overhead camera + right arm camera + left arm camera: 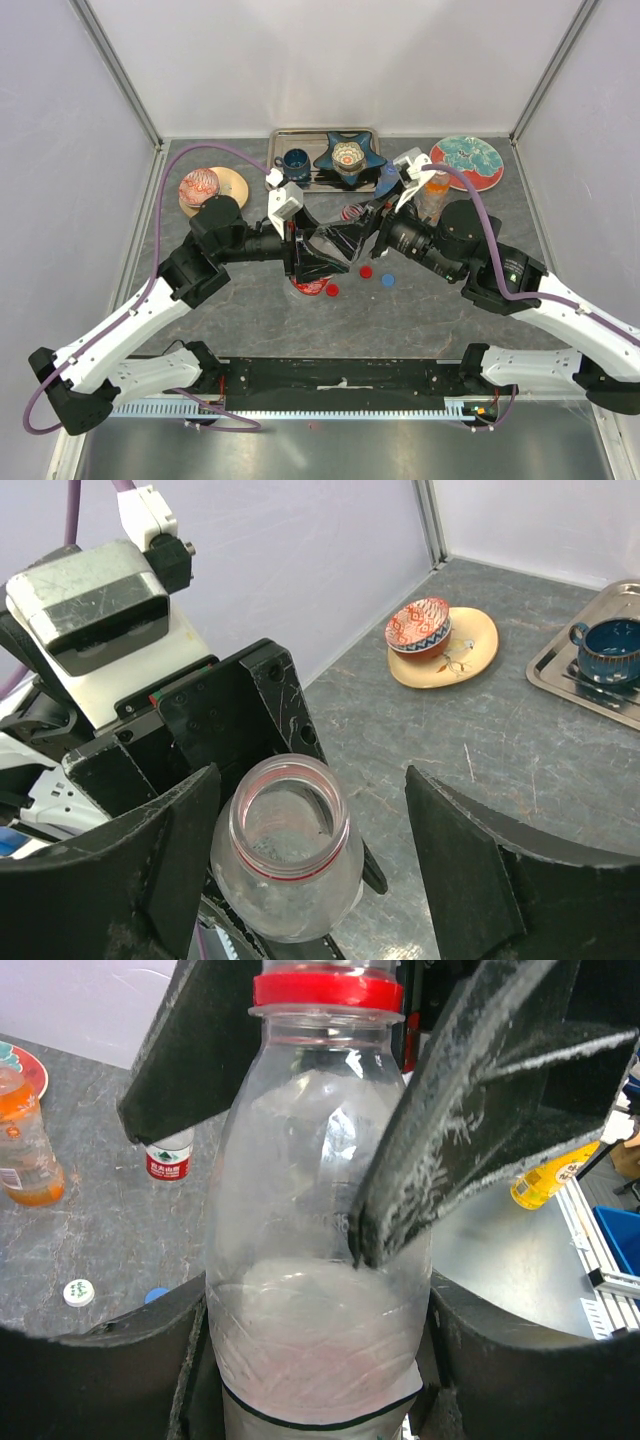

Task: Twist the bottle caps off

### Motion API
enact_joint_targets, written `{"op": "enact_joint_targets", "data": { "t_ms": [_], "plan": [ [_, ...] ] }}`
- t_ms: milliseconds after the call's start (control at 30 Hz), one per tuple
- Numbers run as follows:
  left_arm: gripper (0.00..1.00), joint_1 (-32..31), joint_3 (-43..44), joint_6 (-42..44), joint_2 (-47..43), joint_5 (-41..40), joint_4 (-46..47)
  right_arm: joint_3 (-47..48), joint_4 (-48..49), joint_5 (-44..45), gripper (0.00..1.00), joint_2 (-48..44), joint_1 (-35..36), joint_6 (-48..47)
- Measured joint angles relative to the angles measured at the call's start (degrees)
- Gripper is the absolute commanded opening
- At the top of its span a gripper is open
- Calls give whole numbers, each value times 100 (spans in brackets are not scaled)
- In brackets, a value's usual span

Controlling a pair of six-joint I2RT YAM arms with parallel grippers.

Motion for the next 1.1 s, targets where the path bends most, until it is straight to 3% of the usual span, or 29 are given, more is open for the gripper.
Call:
{"op": "enact_joint_targets", "data": {
  "t_ms": [367,467,500,567,600,733,967,1100],
  "plan": [
    [53,-4,-46,0,-33,-20,-11,9,251,146,38,-164,31,85],
    [54,-4,-50,4,-61,-13,0,9,262,140,17,-179,33,146],
    [57,-4,-50,4,-70,-20,-2,9,275,122,0,-179,35,142],
    [63,-7,-50,9,-74,-33,-11,9,273,111,0,-179,35,142],
    [74,-11,-50,22,-81,-68,-28,9,258,109,0,-179,35,138],
    [99,-52,-50,122,-160,-479,-216,59,59,122,0,-177,33,48],
    [99,-63,-46,151,-455,-1888,-772,267,-363,632,0,-181,20,-254],
    [99,-66,59,173,-791,-3143,-1307,273,-254,1268,0,-179,9,-422]
  ]
}}
